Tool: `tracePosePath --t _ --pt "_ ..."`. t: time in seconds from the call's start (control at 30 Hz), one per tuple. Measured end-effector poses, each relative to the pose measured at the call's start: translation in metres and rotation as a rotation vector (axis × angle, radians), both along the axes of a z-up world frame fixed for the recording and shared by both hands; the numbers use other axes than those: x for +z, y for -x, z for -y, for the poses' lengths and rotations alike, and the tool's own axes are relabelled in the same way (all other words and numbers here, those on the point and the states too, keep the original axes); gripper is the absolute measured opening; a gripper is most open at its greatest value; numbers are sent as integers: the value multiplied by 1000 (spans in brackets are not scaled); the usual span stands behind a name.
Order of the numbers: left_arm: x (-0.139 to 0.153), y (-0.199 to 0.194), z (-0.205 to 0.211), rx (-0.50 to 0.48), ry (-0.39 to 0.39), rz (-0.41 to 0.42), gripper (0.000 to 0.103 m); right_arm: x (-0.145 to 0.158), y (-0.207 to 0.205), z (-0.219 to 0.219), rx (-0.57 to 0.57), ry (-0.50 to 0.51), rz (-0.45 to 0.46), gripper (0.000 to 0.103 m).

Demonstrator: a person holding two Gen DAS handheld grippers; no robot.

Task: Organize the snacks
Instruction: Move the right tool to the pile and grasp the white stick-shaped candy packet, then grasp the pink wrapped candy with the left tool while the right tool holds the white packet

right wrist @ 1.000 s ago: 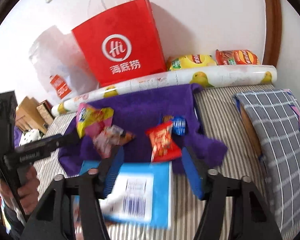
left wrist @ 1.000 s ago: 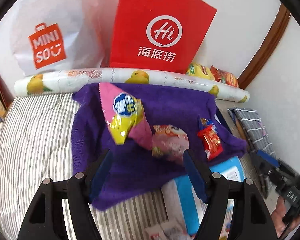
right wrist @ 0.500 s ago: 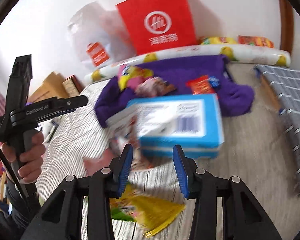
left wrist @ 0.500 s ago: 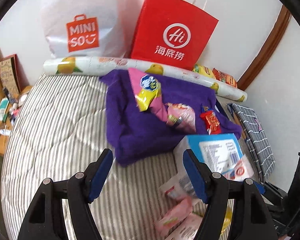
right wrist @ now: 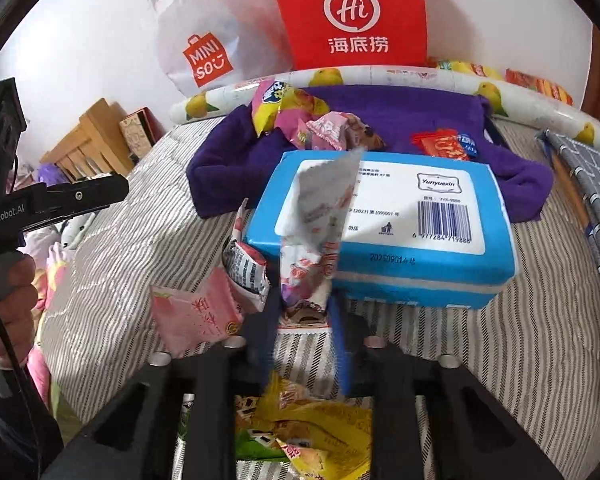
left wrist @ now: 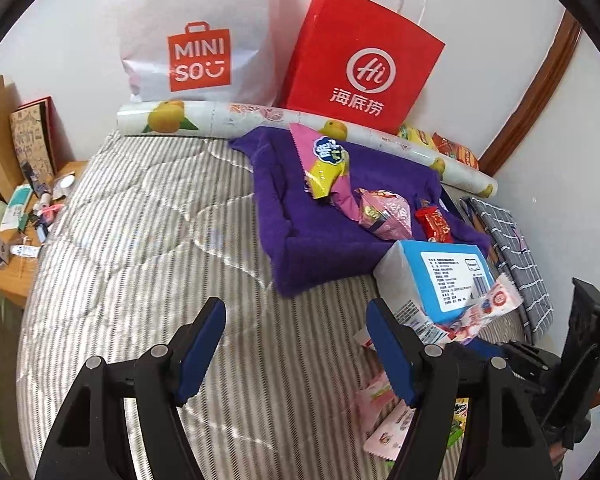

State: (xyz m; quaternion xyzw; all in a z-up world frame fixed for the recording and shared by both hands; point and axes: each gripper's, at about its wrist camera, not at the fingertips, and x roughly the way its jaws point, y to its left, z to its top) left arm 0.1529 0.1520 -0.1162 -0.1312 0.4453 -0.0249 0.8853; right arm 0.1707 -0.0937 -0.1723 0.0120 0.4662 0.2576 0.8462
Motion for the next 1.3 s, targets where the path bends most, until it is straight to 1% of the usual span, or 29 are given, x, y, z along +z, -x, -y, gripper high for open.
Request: tracePosePath --t 0.13,0.23,0.33,0.43,0.5,0.6,0.67,0.73,0.87,0.93,1.03,1.2,1.27,1.3 --pt "3 4 -1 6 5 16 71 9 5 8 -10 -35 32 21" --pt "-3 5 5 -8 13 1 71 16 7 14 -15 -58 27 21" --pt "-7 6 15 -33 19 -14 71 28 12 26 -33 -56 47 21" --pt "-7 11 24 -47 34 -6 71 40 17 45 -65 -24 72 21" --pt "-6 14 30 -59 41 -4 71 46 19 62 -87 16 67 21" --pt "-10 18 42 -75 42 -12 71 47 22 84 -108 74 44 21" --pt "-16 20 49 -85 47 -22 71 44 27 96 -110 110 26 21" --pt "-22 19 55 -100 53 -35 71 37 33 106 -88 136 6 21" --pt "-35 16 69 -130 37 -70 71 11 32 111 -90 179 -60 21" --pt "-40 15 74 -142 33 -85 71 0 28 113 -104 162 -83 21" --pt "-47 13 80 -156 20 -100 69 -7 22 115 -124 112 -74 22" --pt "-58 12 90 -195 -1 -112 69 -23 5 113 -155 49 -100 25" --pt "-62 11 93 -204 -16 -117 65 -31 0 115 -171 22 -121 25" --pt "-64 11 94 -205 -19 -121 60 -36 -2 115 -177 14 -134 25"
